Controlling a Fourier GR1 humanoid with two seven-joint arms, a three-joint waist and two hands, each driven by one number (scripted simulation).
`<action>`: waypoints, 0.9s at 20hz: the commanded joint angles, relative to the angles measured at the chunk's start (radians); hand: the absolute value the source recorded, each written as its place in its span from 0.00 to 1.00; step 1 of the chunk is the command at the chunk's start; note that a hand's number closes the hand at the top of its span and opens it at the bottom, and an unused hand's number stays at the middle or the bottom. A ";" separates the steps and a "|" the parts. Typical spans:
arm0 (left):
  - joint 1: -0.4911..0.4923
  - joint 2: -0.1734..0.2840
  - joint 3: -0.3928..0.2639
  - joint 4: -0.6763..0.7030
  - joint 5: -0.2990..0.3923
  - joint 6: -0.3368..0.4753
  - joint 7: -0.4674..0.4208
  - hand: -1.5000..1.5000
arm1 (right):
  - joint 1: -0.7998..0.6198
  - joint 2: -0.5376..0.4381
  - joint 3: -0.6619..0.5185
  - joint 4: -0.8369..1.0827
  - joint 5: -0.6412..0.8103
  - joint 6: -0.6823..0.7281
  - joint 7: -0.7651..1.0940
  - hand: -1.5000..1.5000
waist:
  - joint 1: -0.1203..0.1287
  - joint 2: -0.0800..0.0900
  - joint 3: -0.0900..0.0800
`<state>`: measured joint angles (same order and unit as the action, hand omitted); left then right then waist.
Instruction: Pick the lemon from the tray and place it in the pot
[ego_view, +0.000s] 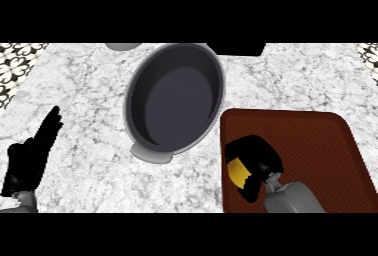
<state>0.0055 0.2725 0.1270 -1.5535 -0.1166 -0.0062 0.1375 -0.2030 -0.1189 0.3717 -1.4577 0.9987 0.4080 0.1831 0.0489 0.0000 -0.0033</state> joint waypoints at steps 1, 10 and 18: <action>-0.043 0.004 -0.032 -0.003 -0.012 -0.019 0.019 0.50 | -0.102 0.113 0.216 0.009 0.030 -0.007 0.183 1.00 | 0.061 0.007 0.001; -0.048 -0.006 -0.035 0.035 -0.017 -0.018 0.009 0.50 | -0.394 0.118 0.465 -0.112 0.058 -0.222 0.667 1.00 | 0.048 -0.006 0.000; -0.060 -0.015 -0.029 0.043 -0.008 -0.016 0.011 0.50 | -0.676 0.119 0.509 -0.150 0.018 -0.397 1.023 1.00 | 0.048 -0.002 0.000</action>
<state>-0.0464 0.2629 0.0902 -1.5260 -0.1356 -0.0201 0.1532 -0.7651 -0.0042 0.8587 -1.5866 1.0569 0.1067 1.0244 0.1010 -0.0057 -0.0032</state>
